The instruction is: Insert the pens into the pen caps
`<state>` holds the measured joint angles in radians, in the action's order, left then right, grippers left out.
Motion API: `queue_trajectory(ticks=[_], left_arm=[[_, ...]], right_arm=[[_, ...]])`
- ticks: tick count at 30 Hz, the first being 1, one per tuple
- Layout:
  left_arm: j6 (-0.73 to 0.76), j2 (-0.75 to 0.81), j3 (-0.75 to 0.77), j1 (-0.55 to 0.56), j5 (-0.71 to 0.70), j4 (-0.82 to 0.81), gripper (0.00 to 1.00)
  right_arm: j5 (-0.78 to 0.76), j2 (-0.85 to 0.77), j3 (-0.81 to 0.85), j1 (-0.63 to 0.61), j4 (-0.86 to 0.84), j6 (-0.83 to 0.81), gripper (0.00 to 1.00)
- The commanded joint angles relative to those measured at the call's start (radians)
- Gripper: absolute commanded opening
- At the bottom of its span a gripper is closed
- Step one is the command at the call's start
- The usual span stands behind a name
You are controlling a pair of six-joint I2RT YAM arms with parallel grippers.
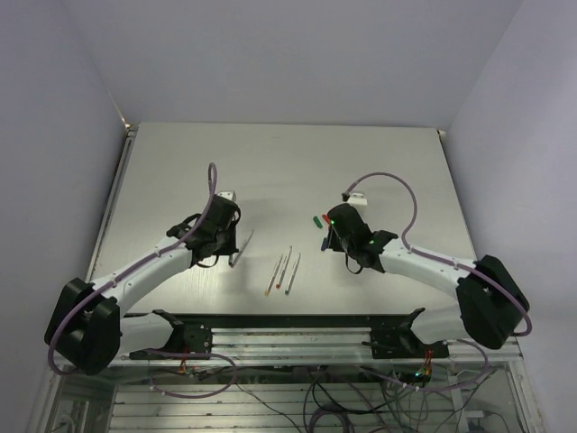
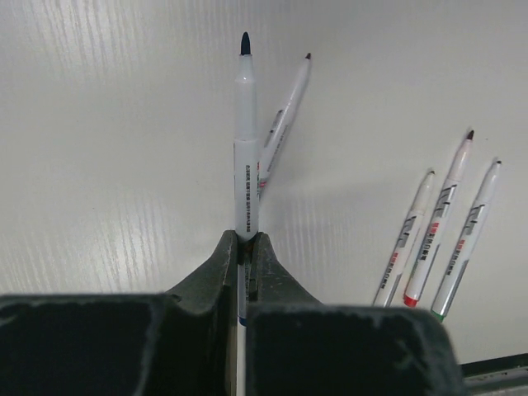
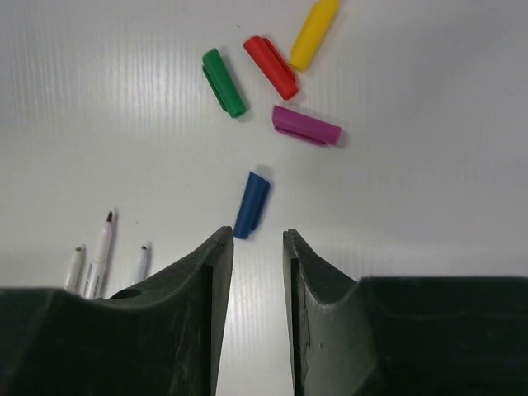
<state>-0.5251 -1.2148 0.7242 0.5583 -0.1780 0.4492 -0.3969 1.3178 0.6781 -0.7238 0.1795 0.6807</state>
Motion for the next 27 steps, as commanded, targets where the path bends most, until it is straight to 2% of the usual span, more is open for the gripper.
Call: queue_trajectory(ticks=[1,11,16,19,27], left_arm=[[-0.011,0.032,-0.019,0.014,0.037,-0.006,0.07],[-0.022,0.074,-0.058,0.046,0.057,-0.025,0.07],[-0.018,0.09,-0.065,0.048,0.047,-0.017,0.07],[-0.018,0.087,-0.066,0.049,0.049,-0.017,0.07],[-0.019,0.083,-0.069,0.049,0.053,-0.03,0.07]], right_arm=[[-0.04,0.101,0.078,-0.011,-0.058,0.034,0.31],[-0.159,0.294,0.218,-0.053,0.05,0.106,0.3],[-0.206,0.324,0.232,-0.066,0.098,0.157,0.29],[-0.212,0.335,0.234,-0.065,0.12,0.178,0.32],[-0.21,0.374,0.234,-0.065,0.116,0.195,0.33]])
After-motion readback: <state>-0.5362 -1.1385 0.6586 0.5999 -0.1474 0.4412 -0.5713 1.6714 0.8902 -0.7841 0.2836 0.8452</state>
